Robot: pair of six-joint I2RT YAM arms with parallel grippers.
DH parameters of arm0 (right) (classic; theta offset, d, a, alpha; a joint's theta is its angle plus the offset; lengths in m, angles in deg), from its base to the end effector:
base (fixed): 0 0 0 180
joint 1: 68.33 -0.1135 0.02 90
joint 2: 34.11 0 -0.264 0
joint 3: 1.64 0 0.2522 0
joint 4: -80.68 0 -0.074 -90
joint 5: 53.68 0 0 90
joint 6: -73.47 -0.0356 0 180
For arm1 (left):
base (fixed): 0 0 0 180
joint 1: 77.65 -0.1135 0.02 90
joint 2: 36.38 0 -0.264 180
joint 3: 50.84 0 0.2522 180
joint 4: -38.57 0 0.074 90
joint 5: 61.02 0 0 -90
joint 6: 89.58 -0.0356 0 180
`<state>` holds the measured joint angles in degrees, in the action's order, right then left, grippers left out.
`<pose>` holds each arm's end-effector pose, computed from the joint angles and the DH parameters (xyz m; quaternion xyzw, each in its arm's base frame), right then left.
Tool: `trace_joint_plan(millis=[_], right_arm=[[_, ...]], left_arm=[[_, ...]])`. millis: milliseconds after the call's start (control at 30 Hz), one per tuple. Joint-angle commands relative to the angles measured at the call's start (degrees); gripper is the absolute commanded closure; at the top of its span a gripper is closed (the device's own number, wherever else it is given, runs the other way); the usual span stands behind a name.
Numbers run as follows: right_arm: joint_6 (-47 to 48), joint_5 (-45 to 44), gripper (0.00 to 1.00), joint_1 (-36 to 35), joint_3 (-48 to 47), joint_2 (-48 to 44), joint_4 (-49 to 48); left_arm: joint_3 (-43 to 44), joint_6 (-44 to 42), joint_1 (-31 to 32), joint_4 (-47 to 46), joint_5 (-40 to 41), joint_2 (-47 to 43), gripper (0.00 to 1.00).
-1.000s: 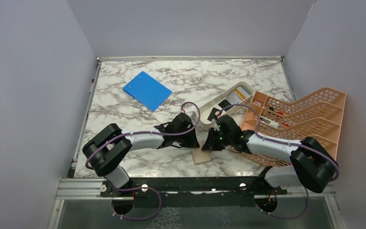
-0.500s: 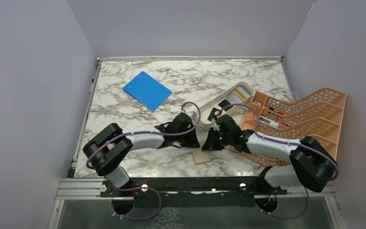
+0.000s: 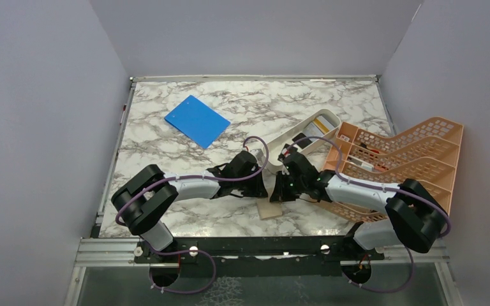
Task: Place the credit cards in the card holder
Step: Close the card holder at the center of the board.
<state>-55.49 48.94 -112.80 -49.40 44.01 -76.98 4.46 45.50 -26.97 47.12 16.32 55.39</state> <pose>0.1724 0.1801 0.1579 -0.0804 0.9390 0.2892 0.1680 0.1890 -0.2431 0.1506 0.0870 0.9152 -0.3503 0.1794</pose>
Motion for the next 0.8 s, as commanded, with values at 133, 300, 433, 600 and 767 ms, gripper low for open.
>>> trace_joint_plan(millis=[133, 300, 433, 600, 767], right_arm=[[0.7, -4.1, 0.88, -2.5, -2.8, 0.7, 7.1], [0.7, -6.5, 0.87, -2.5, -5.1, -1.6, 9.1], [0.0, -7.7, 0.85, -2.5, -5.6, -2.6, 9.2], [-0.3, -8.7, 0.82, -2.5, -7.0, -2.4, 9.0], [-0.2, -8.5, 0.82, -2.5, -8.0, 0.0, 8.9]], left_arm=[[-1.4, 0.3, -0.1, -1.0, -0.2, 1.3, 0.86], [-1.8, 0.7, -0.3, -1.7, -1.0, 0.8, 0.86], [-2.5, 1.1, -0.4, -2.8, -1.4, 1.1, 0.86], [-2.8, 1.4, -0.4, -3.4, -1.7, 1.0, 0.86], [-2.8, 1.3, -0.3, -3.2, -1.7, 1.1, 0.86]])
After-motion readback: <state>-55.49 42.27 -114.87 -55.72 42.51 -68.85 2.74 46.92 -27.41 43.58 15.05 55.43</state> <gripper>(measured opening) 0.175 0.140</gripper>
